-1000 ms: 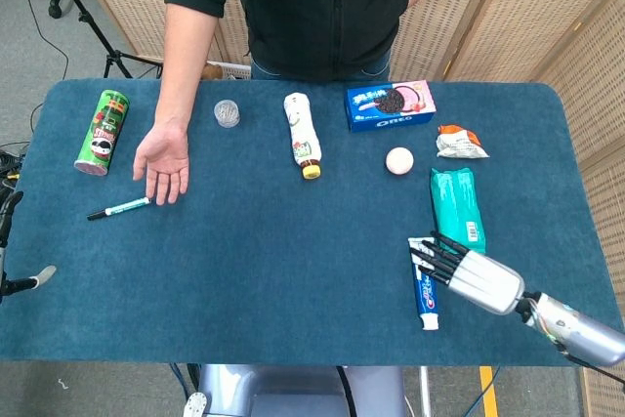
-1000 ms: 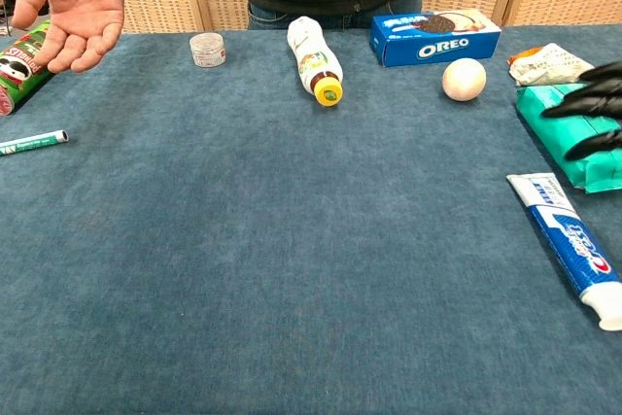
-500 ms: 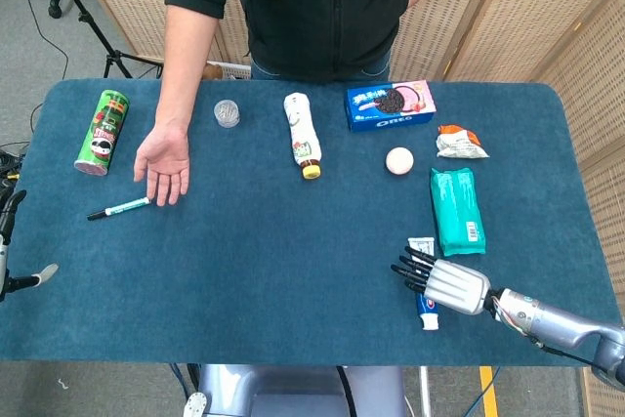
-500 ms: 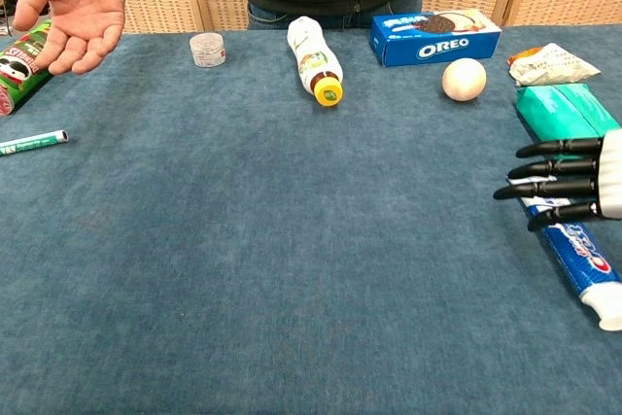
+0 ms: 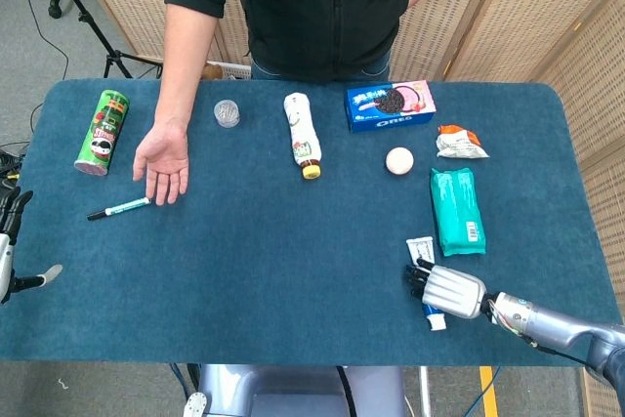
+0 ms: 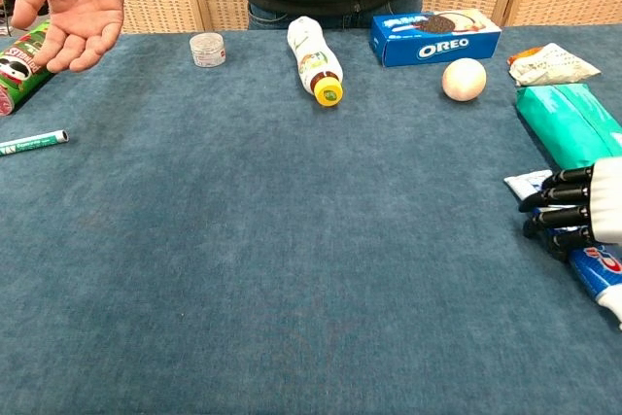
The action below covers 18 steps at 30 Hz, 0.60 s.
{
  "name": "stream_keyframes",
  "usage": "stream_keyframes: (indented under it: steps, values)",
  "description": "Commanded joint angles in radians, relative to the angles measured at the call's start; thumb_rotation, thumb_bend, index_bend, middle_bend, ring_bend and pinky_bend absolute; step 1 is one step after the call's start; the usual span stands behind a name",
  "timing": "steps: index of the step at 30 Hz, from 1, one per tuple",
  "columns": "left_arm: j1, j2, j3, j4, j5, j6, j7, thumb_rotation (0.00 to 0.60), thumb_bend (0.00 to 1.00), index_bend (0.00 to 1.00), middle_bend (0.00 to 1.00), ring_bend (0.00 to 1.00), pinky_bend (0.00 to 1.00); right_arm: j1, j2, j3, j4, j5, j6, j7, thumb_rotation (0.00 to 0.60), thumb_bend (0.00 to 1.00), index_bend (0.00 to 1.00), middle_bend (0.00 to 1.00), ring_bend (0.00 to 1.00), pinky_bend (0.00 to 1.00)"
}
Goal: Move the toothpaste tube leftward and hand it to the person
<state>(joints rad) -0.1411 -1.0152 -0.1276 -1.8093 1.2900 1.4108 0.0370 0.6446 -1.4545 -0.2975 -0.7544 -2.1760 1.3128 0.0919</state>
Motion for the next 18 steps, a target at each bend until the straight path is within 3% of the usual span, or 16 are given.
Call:
stream_keyframes:
  steps: [1, 5, 12, 18]
  values:
    - [-0.002, -0.002, 0.001, -0.001, -0.003, -0.004, 0.005, 0.6, 0.0, 0.0, 0.0, 0.0, 0.0, -0.01, -0.048, -0.029, 0.076, -0.007, 0.044, 0.051, 0.6, 0.99, 0.61, 0.49, 0.37, 0.46]
    - [-0.003, -0.003, 0.0, -0.002, -0.005, -0.006, 0.008, 0.6, 0.0, 0.0, 0.0, 0.0, 0.0, -0.022, -0.08, -0.039, 0.139, -0.007, 0.095, 0.071, 0.6, 1.0, 0.66, 0.54, 0.42, 0.53]
    - [-0.004, -0.002, 0.0, -0.004, -0.007, -0.009, 0.006, 0.6, 0.0, 0.0, 0.0, 0.0, 0.0, -0.025, -0.1, -0.034, 0.191, 0.0, 0.194, 0.071, 0.6, 1.0, 0.68, 0.56, 0.44, 0.55]
    - [-0.001, 0.008, 0.003, -0.009, -0.003, -0.01, -0.008, 0.6, 0.0, 0.0, 0.0, 0.0, 0.0, 0.033, -0.086, -0.011, 0.135, -0.008, 0.273, 0.034, 0.6, 1.0, 0.68, 0.56, 0.44, 0.55]
